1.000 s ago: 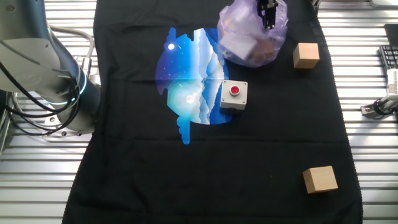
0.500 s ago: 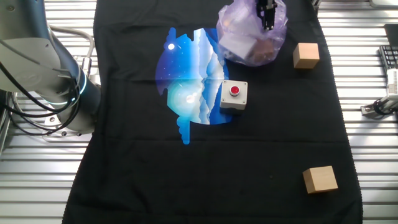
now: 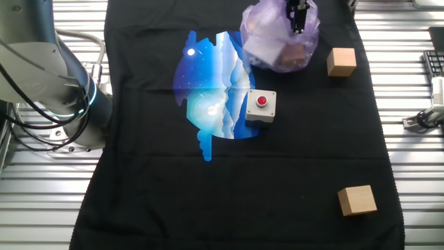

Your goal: Pick up a bag of things

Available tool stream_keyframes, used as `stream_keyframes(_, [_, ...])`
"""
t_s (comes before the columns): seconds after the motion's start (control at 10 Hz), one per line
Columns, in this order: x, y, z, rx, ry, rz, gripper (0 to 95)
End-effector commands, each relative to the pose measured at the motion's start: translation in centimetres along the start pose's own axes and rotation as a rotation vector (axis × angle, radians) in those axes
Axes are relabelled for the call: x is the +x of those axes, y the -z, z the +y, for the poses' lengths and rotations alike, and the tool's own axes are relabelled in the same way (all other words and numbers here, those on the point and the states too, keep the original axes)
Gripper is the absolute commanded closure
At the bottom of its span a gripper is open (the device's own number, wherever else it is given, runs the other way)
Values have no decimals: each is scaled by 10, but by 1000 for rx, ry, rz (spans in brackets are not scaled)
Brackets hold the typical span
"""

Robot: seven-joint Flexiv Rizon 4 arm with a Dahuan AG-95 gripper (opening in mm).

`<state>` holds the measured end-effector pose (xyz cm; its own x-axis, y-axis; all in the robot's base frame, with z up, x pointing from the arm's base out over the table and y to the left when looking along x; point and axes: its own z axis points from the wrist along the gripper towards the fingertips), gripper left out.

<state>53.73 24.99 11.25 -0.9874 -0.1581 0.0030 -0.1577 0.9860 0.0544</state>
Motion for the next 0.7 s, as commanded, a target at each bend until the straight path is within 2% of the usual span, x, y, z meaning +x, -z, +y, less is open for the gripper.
stream_keyframes(0.1, [4, -1, 1, -4, -8, 9, 190])
stream_keyframes(0.5, [4, -1, 1, -6, -7, 6, 190])
stream_keyframes(0.6, [4, -1, 1, -6, -10, 4, 570])
stream_keyframes(0.7, [4, -1, 1, -6, -13, 3, 760])
